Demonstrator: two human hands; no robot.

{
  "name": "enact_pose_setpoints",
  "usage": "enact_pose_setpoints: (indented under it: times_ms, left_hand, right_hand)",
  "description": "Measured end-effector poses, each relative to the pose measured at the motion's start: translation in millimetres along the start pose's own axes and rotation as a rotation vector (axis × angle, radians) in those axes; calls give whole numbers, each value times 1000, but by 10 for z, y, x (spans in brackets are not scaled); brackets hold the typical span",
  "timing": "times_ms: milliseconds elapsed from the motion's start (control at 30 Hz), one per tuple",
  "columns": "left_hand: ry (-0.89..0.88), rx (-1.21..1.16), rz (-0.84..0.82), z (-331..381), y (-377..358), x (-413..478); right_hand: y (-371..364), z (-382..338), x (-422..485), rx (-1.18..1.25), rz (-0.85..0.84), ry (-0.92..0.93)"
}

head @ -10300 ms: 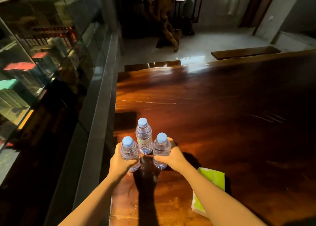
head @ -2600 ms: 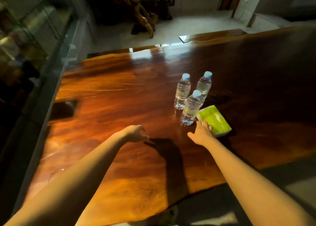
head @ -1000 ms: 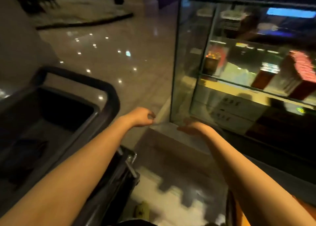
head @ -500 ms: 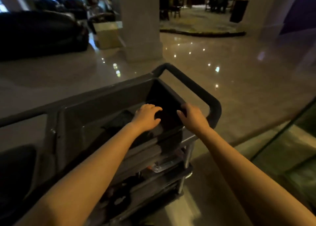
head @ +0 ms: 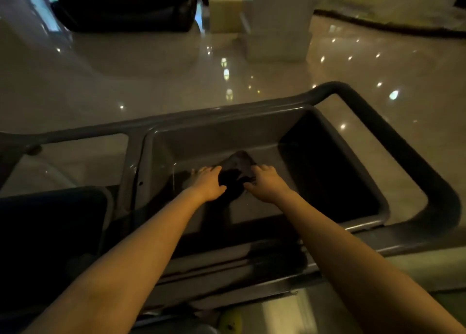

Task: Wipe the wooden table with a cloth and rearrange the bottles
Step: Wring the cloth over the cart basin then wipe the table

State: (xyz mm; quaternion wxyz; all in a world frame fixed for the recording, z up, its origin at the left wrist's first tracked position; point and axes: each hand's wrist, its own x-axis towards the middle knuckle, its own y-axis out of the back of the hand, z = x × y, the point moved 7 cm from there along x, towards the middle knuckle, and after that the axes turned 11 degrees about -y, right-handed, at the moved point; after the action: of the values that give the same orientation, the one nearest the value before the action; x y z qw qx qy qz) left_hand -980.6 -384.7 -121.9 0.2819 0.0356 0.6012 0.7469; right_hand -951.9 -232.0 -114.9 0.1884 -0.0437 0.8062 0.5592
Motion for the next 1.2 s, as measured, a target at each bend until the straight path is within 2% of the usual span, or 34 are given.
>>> enact_pose_setpoints:
  times_ms: [133,367,600,767,867,967,1067,1200]
  left_hand:
    - [-24,-17,-62,-140,-230,261]
    - [2,-2,-181,-251,-580,620]
    - [17,-9,10,-294,-554,714]
    - [14,90,156,-241,-489,752]
    - [3,170,168,-225,-464,777]
    - [11,235,145,-177,-414,781]
    - [32,215,130,-101,-340,774]
    - [-28,186,176,103,-190,695]
  right_hand:
    - [-270,-109,312,-97,-67,-21]
    - [-516,-34,753,-92,-123,-109]
    - [-512,-68,886,-141,49,-102]
    - [-509,-152,898,-140,160,-56]
    - [-513,-172,905,-157,189,8]
    - [-451,-174,950,-146,139,15]
    - [-341,-156,921,-89,107,-2]
    - [-119,-18,753,-18,149,-44]
